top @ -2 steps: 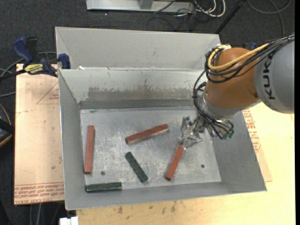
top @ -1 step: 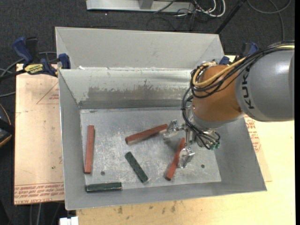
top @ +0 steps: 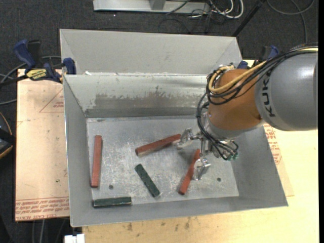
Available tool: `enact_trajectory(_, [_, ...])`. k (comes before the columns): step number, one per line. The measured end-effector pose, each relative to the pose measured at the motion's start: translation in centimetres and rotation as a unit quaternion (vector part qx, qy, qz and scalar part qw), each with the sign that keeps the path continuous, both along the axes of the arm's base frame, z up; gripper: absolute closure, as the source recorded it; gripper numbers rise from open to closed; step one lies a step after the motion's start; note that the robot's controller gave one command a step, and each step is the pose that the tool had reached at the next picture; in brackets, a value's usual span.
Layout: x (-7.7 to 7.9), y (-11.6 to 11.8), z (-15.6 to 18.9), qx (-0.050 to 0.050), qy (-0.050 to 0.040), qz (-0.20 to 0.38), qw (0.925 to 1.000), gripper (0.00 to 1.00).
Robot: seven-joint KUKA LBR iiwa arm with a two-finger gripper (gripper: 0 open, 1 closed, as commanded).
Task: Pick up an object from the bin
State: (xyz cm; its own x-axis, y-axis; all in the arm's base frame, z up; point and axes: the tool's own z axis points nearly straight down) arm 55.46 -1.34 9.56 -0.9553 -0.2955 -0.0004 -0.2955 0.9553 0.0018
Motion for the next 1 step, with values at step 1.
enact_trajectory(1, [-4.76,0.05,-1.62,-0.001,-0.0092,0.134,0.9909,1.00])
